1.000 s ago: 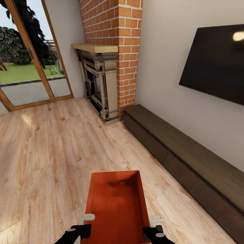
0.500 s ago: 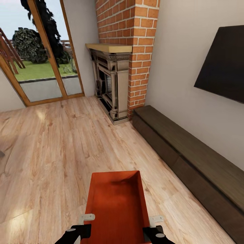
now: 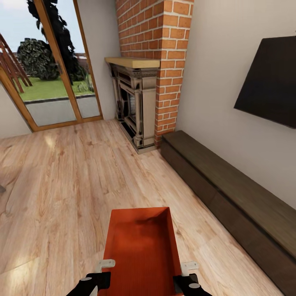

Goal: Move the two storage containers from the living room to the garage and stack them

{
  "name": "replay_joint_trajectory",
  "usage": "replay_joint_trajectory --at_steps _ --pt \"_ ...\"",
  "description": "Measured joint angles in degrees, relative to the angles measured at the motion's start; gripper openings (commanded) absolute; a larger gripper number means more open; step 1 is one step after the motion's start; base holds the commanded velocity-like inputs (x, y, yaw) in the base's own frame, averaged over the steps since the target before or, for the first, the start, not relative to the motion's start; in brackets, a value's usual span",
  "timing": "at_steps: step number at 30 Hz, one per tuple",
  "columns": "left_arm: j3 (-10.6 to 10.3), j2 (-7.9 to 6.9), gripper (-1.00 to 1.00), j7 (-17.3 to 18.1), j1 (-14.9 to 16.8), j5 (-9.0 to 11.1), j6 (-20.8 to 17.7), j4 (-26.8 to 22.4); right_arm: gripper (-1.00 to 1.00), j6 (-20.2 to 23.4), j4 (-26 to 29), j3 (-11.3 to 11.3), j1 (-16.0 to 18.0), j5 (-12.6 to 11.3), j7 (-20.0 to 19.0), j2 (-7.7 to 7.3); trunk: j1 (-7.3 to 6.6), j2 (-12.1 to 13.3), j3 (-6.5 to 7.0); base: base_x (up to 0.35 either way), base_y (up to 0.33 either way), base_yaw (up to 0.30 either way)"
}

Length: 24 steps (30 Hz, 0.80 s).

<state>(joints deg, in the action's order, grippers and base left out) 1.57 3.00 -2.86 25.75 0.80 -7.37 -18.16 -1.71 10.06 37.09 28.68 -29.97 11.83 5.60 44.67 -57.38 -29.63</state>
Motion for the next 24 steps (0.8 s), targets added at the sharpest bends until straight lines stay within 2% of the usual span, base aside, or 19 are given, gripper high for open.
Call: replay_joint_trajectory --at_steps 24 --pt "0.0 0.0 -1.0 0.0 0.0 0.0 0.0 0.0 -1.0 0.0 0.0 0.0 0.0 0.0 0.0 0.01 0.0 0.0 2.2 0.0 0.0 0.0"
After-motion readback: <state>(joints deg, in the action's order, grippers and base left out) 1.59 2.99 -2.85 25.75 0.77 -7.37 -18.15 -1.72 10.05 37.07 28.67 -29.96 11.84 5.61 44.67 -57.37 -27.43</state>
